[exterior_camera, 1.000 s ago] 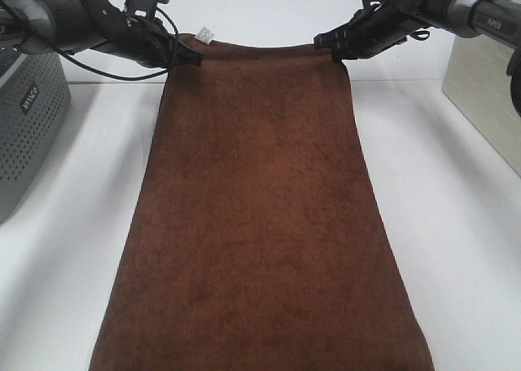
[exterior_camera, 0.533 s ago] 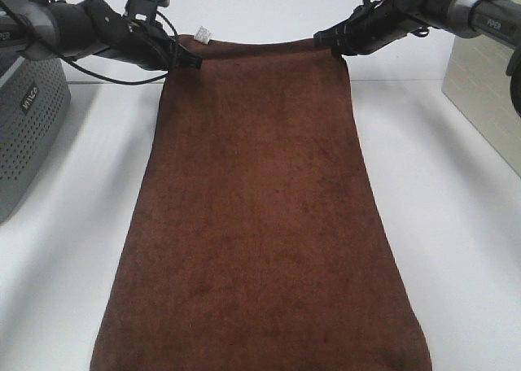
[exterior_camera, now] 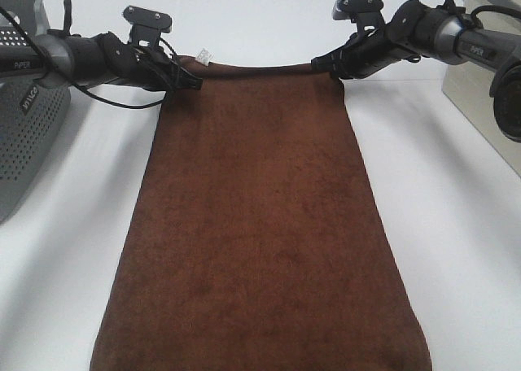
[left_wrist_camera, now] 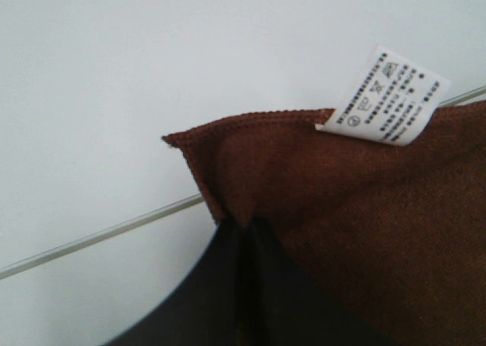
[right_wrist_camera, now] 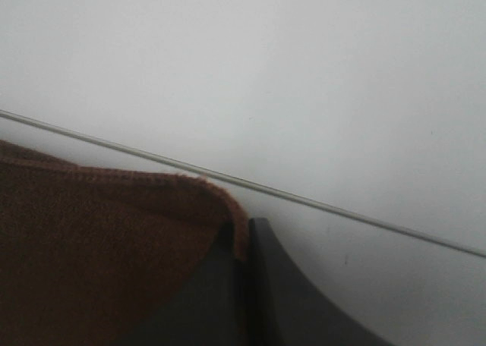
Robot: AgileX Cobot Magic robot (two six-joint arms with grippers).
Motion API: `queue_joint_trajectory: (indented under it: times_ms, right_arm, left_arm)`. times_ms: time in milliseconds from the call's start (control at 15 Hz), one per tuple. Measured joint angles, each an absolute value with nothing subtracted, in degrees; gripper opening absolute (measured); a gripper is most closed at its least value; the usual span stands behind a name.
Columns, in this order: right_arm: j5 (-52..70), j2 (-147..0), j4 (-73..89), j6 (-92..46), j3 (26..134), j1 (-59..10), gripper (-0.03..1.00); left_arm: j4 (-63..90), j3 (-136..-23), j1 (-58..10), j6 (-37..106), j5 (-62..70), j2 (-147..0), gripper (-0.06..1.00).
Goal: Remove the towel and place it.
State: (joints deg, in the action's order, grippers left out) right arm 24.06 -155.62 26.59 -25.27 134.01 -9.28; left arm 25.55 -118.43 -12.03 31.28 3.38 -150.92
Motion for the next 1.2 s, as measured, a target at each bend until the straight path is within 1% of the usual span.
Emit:
queue_joint_trajectory:
  times_ms: [200,267,333,400,533,600,667,733,800,933,1067,1200]
  right_arm:
    - [23.26,-155.67,28.42,-25.27,134.01,-9.28,0.01]
    - [23.26,-155.67,28.88,-25.27,134.01,-9.28,0.01]
    - [23.26,-155.67,29.11,-25.27,134.01,-9.28,0.05]
    - [23.15,-155.67,29.28,-25.27,134.01,-9.28,0.14]
    - [22.57,-155.67,29.28,-24.87,134.01,-9.28,0.48]
    - [22.46,-155.67,29.05,-24.64,134.01,-9.28,0.56]
    - [22.35,-155.67,28.59,-24.58,134.01,-9.28,0.68]
    - [22.35,-155.67,27.62,-24.29,134.01,-9.28,0.74]
    - [22.98,-155.67,26.47,-23.89,134.01,-9.28,0.76]
    - [25.38,-155.21,25.95,-23.78,134.01,-9.28,0.78]
    - [30.94,-152.35,25.15,-23.78,134.01,-9.28,0.78]
    - [39.48,-146.91,24.69,-23.78,134.01,-9.28,0.78]
  left_arm:
    - [25.55,-118.49,-12.09,31.23,1.66,-152.01,0.00]
    - [25.55,-118.49,-12.09,31.23,1.55,-152.01,0.04]
    - [25.55,-118.49,-12.09,31.23,0.57,-152.01,0.10]
    - [25.55,-118.49,-12.09,31.00,0.00,-152.01,0.21]
    - [25.61,-118.49,-12.09,30.14,-1.78,-152.01,0.45]
    - [25.61,-118.49,-12.09,29.79,-2.69,-152.01,0.56]
    - [25.61,-118.49,-12.03,29.56,-2.86,-152.01,0.60]
    - [25.61,-118.49,-12.03,29.05,-3.21,-152.01,0.65]
    - [25.61,-118.49,-12.03,28.93,-3.27,-152.01,0.66]
    - [25.61,-118.49,-12.03,28.88,-2.01,-151.78,0.67]
    - [24.41,-118.66,-12.03,28.88,4.01,-149.60,0.69]
    - [22.75,-118.95,-11.75,28.88,13.92,-144.67,0.76]
